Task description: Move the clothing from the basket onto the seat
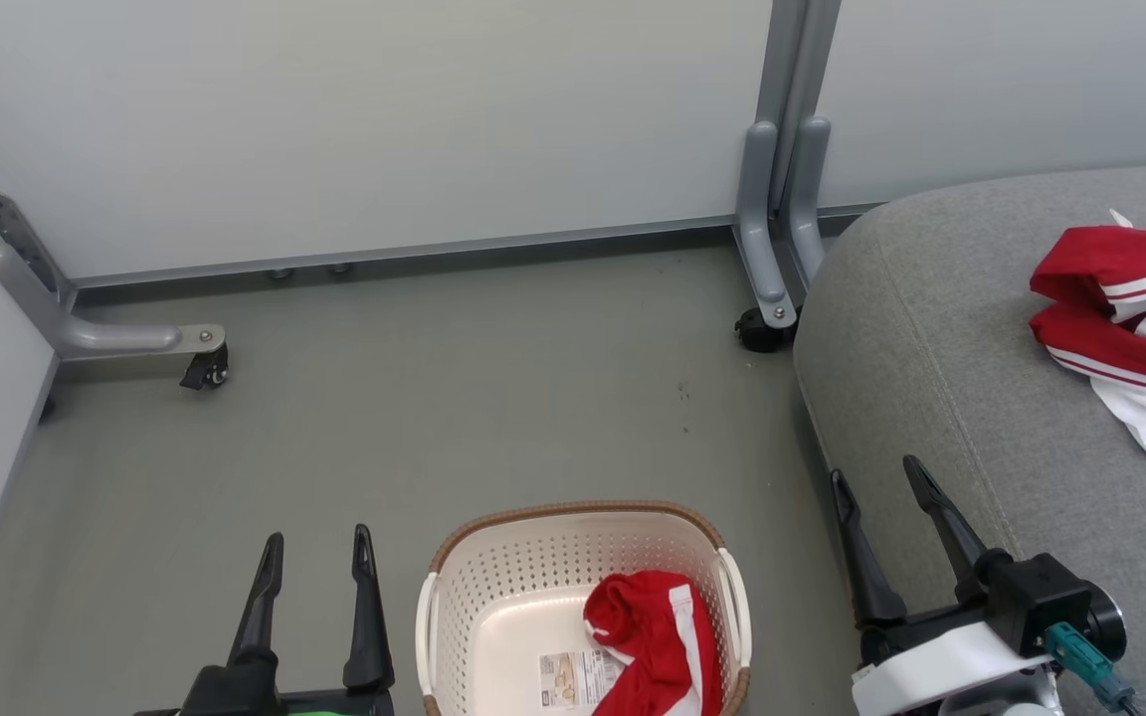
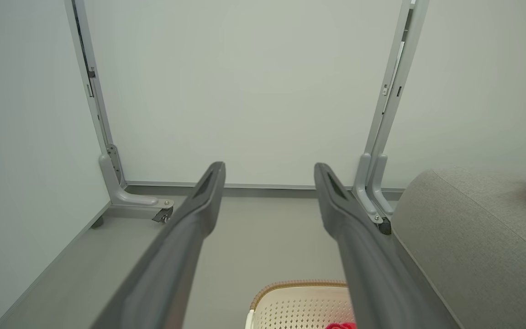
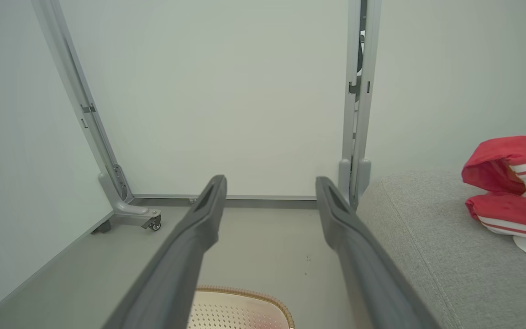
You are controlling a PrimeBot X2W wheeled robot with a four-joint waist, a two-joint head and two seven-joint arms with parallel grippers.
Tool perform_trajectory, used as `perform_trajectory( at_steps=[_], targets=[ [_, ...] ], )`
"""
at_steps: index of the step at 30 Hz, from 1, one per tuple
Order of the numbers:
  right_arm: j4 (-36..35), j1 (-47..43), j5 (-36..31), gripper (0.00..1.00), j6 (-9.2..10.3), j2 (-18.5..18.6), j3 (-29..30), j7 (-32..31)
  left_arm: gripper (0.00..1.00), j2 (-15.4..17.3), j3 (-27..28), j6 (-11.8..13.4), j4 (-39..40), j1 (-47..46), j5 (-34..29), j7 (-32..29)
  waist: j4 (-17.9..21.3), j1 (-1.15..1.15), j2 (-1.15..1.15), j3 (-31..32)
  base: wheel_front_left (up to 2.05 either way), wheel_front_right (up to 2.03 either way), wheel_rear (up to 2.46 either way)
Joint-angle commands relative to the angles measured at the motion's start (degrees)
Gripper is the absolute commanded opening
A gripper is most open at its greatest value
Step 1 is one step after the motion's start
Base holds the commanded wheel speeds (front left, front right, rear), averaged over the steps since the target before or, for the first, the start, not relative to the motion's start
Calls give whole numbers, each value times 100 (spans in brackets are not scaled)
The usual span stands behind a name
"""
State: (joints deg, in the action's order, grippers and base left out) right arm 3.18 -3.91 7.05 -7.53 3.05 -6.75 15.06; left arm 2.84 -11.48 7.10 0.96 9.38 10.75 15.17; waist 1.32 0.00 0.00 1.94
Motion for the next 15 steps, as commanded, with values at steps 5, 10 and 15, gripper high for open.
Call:
perform_trajectory(
  at_steps=[5, 10, 15],
  targets=[
    [-47, -59, 30, 100, 8, 10, 7, 18, 100, 10, -10, 33, -13, 55, 51, -3, -21, 0, 0, 2, 0, 0, 0],
    [-63, -75, 31, 100, 8, 8, -9, 18, 100, 9, 8, 3, -20, 76, 76, -3, -20, 0, 0, 10, 0, 0, 0],
    [-81, -77, 37, 100, 8, 7, -20, 18, 100, 9, 7, -15, -38, 94, 50, -3, -14, 0, 0, 10, 0, 0, 0]
  ],
)
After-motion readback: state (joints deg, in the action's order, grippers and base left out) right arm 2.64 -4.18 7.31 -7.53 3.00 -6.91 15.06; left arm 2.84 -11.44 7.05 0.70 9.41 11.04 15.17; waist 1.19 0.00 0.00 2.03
